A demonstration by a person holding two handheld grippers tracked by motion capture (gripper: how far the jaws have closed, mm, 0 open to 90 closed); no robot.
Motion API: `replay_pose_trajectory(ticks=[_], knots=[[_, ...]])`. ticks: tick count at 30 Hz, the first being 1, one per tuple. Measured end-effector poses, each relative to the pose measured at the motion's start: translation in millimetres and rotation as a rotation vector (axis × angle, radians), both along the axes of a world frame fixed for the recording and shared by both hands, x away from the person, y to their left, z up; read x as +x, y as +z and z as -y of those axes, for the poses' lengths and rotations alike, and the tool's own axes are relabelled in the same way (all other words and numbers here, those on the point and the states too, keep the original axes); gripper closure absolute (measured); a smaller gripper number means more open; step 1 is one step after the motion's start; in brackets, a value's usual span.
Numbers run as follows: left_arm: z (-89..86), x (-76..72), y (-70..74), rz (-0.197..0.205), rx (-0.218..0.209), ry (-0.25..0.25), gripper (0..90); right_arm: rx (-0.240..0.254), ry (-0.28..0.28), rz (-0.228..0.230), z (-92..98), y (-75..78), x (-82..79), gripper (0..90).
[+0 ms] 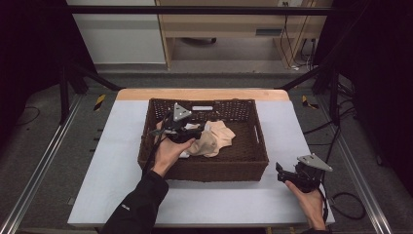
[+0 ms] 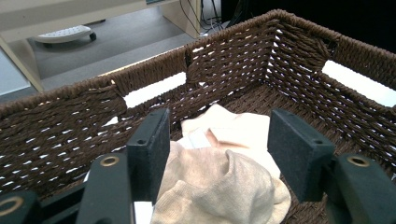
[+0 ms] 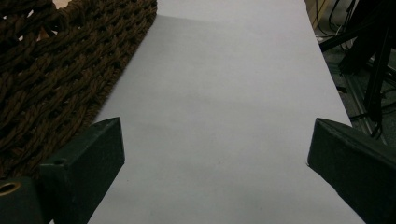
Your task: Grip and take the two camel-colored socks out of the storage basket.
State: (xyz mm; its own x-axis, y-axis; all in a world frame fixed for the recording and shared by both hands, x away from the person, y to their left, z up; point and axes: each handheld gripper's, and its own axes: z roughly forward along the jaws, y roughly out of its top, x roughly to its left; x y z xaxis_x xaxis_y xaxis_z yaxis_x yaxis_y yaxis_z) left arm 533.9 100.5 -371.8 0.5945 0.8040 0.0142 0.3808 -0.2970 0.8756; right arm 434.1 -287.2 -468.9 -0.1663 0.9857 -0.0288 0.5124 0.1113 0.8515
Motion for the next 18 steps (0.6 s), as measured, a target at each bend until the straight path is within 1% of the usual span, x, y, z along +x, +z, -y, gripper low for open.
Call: replay_pose_trajectory(ticks=[1, 2, 3, 4, 5, 7, 8, 9, 10, 11, 12, 13, 14, 15, 16, 17, 18], knots=[[0.0, 0.0, 0.0, 0.000, 0.000, 0.000, 38.2, 0.000, 0.000, 0.000, 0.0, 0.0, 0.0, 3.8], [0.2, 2.7, -2.7, -0.002, 0.016, -0.002, 37.7, 0.000, -0.008, -0.008, 0.4, -0.4, 1.0, 3.6], [0.2, 2.7, -2.7, -0.002, 0.016, -0.002, 37.7, 0.000, -0.008, -0.008, 0.4, -0.4, 1.0, 3.6], [0.1, 7.1, -6.1, -0.010, 0.025, -0.011, 37.7, -0.016, -0.018, -0.009, 0.1, -0.9, 1.3, 4.0], [0.1, 7.1, -6.1, -0.010, 0.025, -0.011, 37.7, -0.026, -0.018, -0.003, 0.0, -1.2, 1.1, 4.2], [1.1, 12.5, -12.0, -0.030, 0.038, -0.012, 37.7, -0.036, -0.018, 0.010, -0.7, -1.4, 0.8, 4.1], [1.1, 12.5, -12.0, -0.030, 0.038, -0.012, 37.7, -0.036, -0.018, 0.010, -0.7, -1.4, 0.8, 4.1], [2.5, 13.4, -14.1, -0.039, 0.048, -0.015, 37.7, -0.036, -0.018, 0.014, -0.8, -1.4, 0.9, 3.9], [4.2, 14.2, -16.5, -0.045, 0.062, -0.019, 37.7, -0.029, -0.020, 0.010, -0.7, -1.4, 1.3, 3.7], [7.5, 15.4, -21.3, -0.057, 0.092, -0.026, 37.7, -0.033, -0.021, 0.010, -0.1, -1.6, 1.5, 3.6], [7.5, 15.4, -21.3, -0.057, 0.092, -0.026, 37.8, -0.033, -0.021, 0.010, -0.1, -1.6, 1.5, 3.6], [9.5, 16.5, -26.4, -0.074, 0.097, -0.028, 37.8, -0.028, -0.023, 0.007, -0.1, -1.4, 1.3, 3.6], [9.5, 16.5, -26.4, -0.074, 0.097, -0.028, 38.2, -0.028, -0.022, 0.008, 0.0, -1.4, 1.3, 3.7], [11.2, 17.7, -31.2, -0.092, 0.113, -0.033, 38.8, -0.020, -0.023, 0.006, -0.5, -1.0, 1.0, 3.7], [11.2, 17.7, -31.2, -0.092, 0.113, -0.033, 39.6, -0.020, -0.023, 0.006, -0.5, -1.0, 1.0, 3.7], [12.9, 18.0, -33.9, -0.111, 0.131, -0.045, 41.0, -0.025, -0.019, 0.006, -0.3, -1.5, 1.5, 3.7], [12.9, 18.0, -33.9, -0.111, 0.131, -0.045, 42.4, -0.026, -0.018, 0.005, -0.4, -1.7, 1.7, 3.8]])
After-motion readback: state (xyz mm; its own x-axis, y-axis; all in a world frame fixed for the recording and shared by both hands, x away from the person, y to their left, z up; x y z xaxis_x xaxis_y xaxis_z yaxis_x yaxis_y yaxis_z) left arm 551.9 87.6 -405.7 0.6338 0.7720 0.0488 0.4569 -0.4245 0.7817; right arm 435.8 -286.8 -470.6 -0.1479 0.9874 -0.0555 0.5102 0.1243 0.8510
